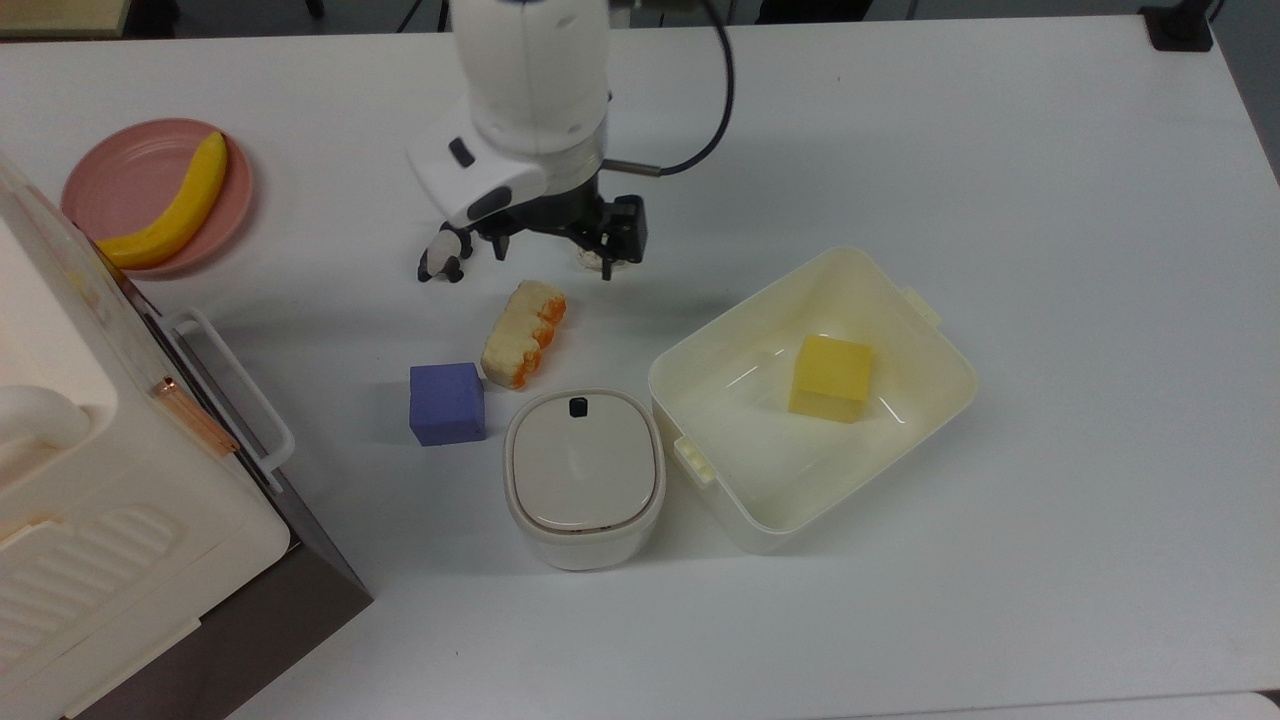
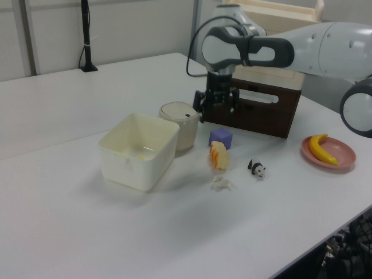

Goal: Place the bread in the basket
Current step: 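Lift the bread roll and carry it toward the cream basket, then lower the bread roll into the basket and open the gripper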

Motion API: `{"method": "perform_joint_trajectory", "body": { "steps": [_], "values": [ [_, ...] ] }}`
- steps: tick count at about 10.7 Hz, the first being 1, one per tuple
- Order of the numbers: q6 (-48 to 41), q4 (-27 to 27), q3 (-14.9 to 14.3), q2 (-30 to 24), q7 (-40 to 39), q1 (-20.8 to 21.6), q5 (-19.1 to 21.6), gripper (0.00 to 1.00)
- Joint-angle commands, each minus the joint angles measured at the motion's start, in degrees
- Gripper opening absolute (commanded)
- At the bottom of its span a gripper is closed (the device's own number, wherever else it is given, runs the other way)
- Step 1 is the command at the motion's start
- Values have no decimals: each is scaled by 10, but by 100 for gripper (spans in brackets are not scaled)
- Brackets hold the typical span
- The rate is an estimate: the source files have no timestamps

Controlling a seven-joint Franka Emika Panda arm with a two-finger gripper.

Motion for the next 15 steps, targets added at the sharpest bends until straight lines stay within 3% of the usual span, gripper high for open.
{"method": "perform_joint_trajectory", "body": {
  "steps": [1,3,5,6,8,10,11,14,15],
  "values": [
    [68,-83,-3,-1,-18,-8,9,100],
    [121,-124,-3,1,-10,-6,9,100],
    [159,-129,-3,40,-11,-8,6,100],
    [176,-130,-3,51,-18,-12,4,95],
    [181,-129,-3,55,-56,-24,3,71],
    [170,-129,-3,46,-90,-25,5,25],
    [143,-127,-3,28,-98,-25,6,10],
    [53,-88,4,-27,-108,-16,22,7],
    [44,-52,6,-25,-88,3,54,8]
  ]
}}
